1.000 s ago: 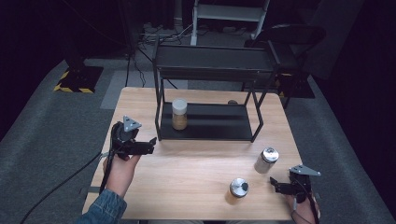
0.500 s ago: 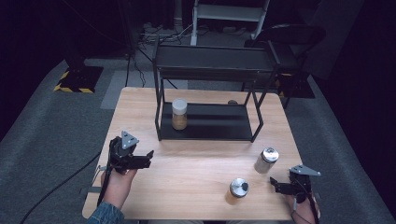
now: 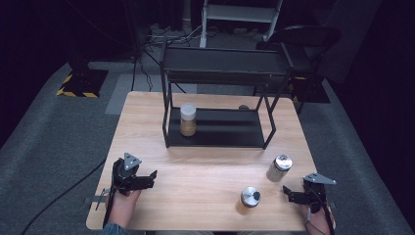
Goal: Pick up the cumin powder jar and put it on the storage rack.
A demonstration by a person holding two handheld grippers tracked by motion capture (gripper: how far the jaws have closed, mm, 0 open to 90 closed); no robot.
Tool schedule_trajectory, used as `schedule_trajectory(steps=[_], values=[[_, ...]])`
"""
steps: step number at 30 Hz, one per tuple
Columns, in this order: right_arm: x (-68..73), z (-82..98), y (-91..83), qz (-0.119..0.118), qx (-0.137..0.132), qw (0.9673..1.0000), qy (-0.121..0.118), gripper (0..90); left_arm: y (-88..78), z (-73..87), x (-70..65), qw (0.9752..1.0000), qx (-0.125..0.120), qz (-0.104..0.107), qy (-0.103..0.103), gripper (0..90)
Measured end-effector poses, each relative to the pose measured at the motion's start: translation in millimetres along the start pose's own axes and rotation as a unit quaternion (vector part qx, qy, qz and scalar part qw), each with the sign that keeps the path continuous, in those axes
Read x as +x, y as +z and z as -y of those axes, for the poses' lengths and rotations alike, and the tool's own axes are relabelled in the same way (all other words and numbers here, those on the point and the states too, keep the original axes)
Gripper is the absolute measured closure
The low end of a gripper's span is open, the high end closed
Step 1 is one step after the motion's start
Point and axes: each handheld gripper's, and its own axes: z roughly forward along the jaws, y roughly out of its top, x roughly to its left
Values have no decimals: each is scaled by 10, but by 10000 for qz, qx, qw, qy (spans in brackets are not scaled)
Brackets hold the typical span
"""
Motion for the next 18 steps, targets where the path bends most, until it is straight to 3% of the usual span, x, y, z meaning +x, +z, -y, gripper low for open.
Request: schedule_trajectory(steps=[12, 18], values=[[0, 0, 0, 0, 0, 10000, 0, 28, 182, 311, 58, 10000, 65, -49, -24, 61], [0, 0, 0, -1, 0, 10000, 0, 28, 247, 366, 80, 9998, 176, -86, -8, 60]])
